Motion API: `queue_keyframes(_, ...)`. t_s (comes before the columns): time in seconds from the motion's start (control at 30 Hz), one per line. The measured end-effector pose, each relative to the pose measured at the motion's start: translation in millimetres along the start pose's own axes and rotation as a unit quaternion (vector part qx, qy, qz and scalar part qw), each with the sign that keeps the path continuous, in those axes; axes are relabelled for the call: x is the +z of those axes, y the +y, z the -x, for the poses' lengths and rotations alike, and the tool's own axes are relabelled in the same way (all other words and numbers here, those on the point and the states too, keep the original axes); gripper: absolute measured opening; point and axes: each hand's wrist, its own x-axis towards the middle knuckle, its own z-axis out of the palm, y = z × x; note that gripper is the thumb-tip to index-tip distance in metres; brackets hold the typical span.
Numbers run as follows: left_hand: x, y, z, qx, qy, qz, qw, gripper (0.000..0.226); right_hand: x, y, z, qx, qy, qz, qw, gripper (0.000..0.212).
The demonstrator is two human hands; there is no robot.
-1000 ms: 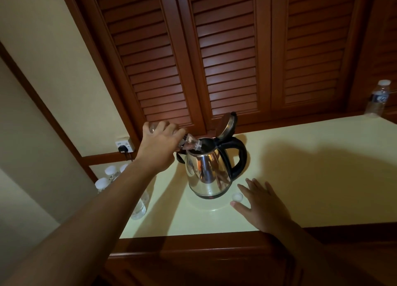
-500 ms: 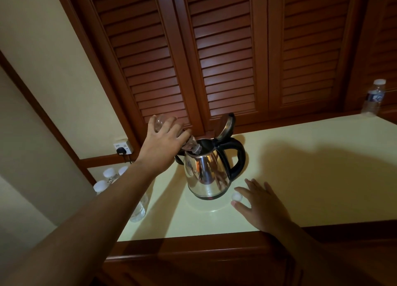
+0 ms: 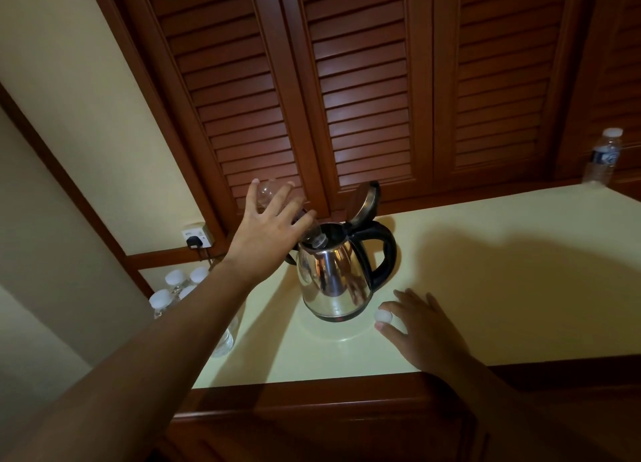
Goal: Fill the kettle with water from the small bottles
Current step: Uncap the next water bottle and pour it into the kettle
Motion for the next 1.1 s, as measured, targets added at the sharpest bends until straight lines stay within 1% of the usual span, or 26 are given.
queue_keyframes(0.13, 2, 2, 4, -0.015, 0.01, 0.007, 1.0, 0.081, -1, -1, 0, 0.004, -0.003, -0.005, 1.0, 0.046)
queue_keyframes(0.27, 6, 4, 7, -0.059, 0.01, 0.04, 0.997, 0.083, -3, -3, 1, 0.005, -0.005, 0.003, 1.0, 0.047)
queue_keyframes(0.33, 8, 6, 11, -0.091, 0.008, 0.075, 0.993, 0.081, -4, -4, 1, 0.007, -0.008, 0.008, 1.0, 0.048)
queue_keyframes(0.43, 12, 10, 18, -0.158, 0.005, 0.172, 0.972, 0.068, -6, -6, 2, 0.006, -0.01, 0.01, 1.0, 0.048)
queue_keyframes(0.47, 13, 13, 21, -0.19, 0.002, 0.217, 0.958, 0.066, -5, -6, 2, 0.005, -0.01, 0.009, 1.0, 0.048)
queue_keyframes(0.5, 13, 16, 25, -0.224, 0.002, 0.273, 0.935, 0.065, -6, -7, 2, 0.006, -0.009, 0.005, 1.0, 0.048)
queue_keyframes(0.57, 8, 24, 36, -0.291, 0.027, 0.405, 0.866, 0.061, -5, -7, 3, 0.005, -0.006, -0.006, 1.0, 0.046)
queue_keyframes(0.63, 0, 39, 52, -0.332, 0.064, 0.511, 0.79, 0.053, -8, -10, 4, -0.001, 0.005, -0.027, 1.0, 0.042)
queue_keyframes(0.67, -4, 49, 62, -0.342, 0.079, 0.547, 0.76, 0.047, -10, -14, 5, -0.007, 0.014, -0.043, 0.999, 0.039)
queue_keyframes(0.7, -6, 59, 71, -0.342, 0.09, 0.576, 0.737, 0.041, -13, -17, 6, -0.012, 0.022, -0.062, 0.998, 0.036)
queue_keyframes(0.77, -7, 81, 90, -0.313, 0.081, 0.626, 0.71, 0.034, -18, -24, 9, -0.016, 0.036, -0.104, 0.994, 0.034)
queue_keyframes(0.8, -6, 91, 99, -0.29, 0.065, 0.644, 0.705, 0.034, -21, -28, 10, -0.012, 0.043, -0.129, 0.991, 0.034)
queue_keyframes(0.83, -4, 100, 107, -0.266, 0.044, 0.653, 0.708, 0.037, -25, -32, 11, -0.013, 0.055, -0.155, 0.986, 0.033)
queue_keyframes(0.93, -1, 116, 122, -0.211, -0.001, 0.636, 0.743, 0.042, -44, -41, 9, -0.06, 0.071, -0.182, 0.979, 0.032)
queue_keyframes(0.97, 0, 117, 124, -0.202, -0.004, 0.631, 0.749, 0.045, -52, -43, 8, -0.078, 0.062, -0.177, 0.979, 0.032)
queue_keyframes(1.1, -2, 114, 126, -0.195, -0.001, 0.628, 0.753, 0.051, -83, -46, 5, -0.12, 0.001, -0.126, 0.985, 0.036)
